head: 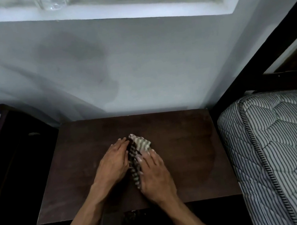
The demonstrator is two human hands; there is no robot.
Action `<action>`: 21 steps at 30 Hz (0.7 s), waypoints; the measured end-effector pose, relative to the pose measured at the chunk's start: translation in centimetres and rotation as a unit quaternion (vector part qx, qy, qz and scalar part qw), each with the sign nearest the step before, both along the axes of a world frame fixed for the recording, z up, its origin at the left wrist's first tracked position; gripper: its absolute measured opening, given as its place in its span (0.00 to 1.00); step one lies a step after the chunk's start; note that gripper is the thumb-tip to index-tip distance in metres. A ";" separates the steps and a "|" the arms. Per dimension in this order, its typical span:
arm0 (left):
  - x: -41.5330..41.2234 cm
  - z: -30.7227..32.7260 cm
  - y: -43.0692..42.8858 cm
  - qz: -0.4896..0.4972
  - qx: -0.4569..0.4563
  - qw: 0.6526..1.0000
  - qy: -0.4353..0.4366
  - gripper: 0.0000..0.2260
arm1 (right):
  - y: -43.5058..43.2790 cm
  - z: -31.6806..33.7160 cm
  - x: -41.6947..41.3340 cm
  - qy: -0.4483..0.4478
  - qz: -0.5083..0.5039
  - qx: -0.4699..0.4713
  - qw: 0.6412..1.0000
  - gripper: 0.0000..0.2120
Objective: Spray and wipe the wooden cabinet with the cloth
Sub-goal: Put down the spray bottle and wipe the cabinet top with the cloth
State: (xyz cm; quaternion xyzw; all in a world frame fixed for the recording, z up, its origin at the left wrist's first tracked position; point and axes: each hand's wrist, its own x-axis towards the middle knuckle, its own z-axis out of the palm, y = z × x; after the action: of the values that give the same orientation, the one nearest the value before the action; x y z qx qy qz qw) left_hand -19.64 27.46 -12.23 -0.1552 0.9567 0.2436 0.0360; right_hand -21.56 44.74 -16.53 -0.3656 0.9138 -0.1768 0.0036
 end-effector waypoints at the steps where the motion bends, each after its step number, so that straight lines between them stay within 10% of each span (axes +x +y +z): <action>1: -0.2 -0.1 -0.1 -0.007 -0.003 1.000 0.003 0.21 | 1.7 -0.3 -0.4 0.013 -0.003 -0.015 1.000 0.24; 10: -0.4 -0.7 0.9 -0.095 -0.028 0.995 -0.010 0.21 | 7.1 0.6 -9.7 -0.006 -0.307 -0.011 0.951 0.21; 21: -3.2 0.4 6.0 -0.104 -0.053 0.990 -0.077 0.23 | 12.8 0.1 -6.8 -0.014 -0.256 -0.015 0.966 0.19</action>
State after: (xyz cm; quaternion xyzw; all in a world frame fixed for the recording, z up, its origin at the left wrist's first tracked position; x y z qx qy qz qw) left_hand -22.79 33.45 -11.83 -0.0751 0.9736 0.1744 0.1265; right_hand -28.39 57.58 -16.47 -0.1167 0.9741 -0.1907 -0.0350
